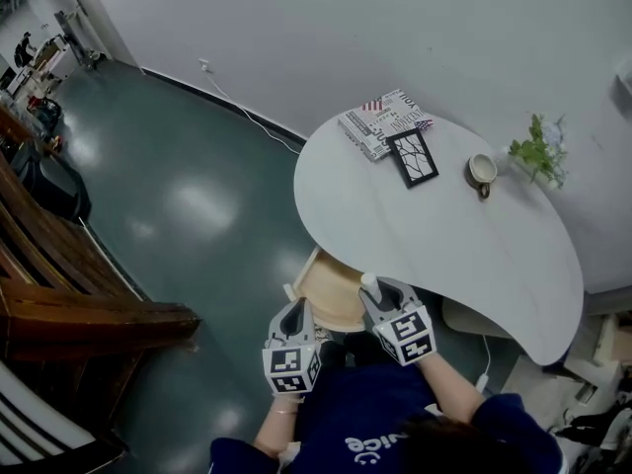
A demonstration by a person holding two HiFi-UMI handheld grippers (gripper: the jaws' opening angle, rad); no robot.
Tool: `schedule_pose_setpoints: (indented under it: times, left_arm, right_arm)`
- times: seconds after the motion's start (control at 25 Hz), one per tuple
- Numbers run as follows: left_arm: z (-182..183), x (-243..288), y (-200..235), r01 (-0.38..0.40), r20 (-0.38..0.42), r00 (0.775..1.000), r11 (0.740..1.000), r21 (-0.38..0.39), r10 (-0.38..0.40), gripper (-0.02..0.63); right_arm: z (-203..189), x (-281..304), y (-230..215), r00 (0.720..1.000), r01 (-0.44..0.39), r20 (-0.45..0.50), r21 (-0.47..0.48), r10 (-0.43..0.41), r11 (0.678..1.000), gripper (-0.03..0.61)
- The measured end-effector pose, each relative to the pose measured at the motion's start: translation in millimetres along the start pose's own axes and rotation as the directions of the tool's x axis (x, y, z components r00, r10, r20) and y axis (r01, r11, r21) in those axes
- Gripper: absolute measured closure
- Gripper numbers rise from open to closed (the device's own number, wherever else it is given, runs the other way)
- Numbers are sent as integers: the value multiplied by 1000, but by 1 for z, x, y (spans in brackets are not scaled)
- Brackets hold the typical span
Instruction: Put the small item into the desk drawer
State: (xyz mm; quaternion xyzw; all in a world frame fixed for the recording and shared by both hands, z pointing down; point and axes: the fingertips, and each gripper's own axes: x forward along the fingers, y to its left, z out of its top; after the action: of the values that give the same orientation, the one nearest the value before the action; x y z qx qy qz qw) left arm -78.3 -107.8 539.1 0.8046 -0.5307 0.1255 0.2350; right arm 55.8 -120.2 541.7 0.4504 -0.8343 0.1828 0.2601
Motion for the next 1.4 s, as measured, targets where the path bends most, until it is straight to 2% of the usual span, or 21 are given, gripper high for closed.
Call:
schedule_pose_setpoints:
  times: [0.36,0.56,0.88,1.4]
  left_arm:
    - [10,8,-5,-62,18,998,998,-30,62,611]
    - [10,4,8,-114,16,993,993,-39,115,611]
    - [7,-4,15,-175,5,984,983,-56,176,611]
    - [-7,-29,30,-293,-23,956,952,-87,293,611]
  right_arm:
    - [-4,19,1,995,-77,-60,-49,74,996,442]
    - [-9,41,7,989,-119,-101,-94,109,988,442]
    - [-19,68,19,970,-198,-168,-137,174,970,442]
    - [-56,107,34,928,-275,-307,-187,210,943,442]
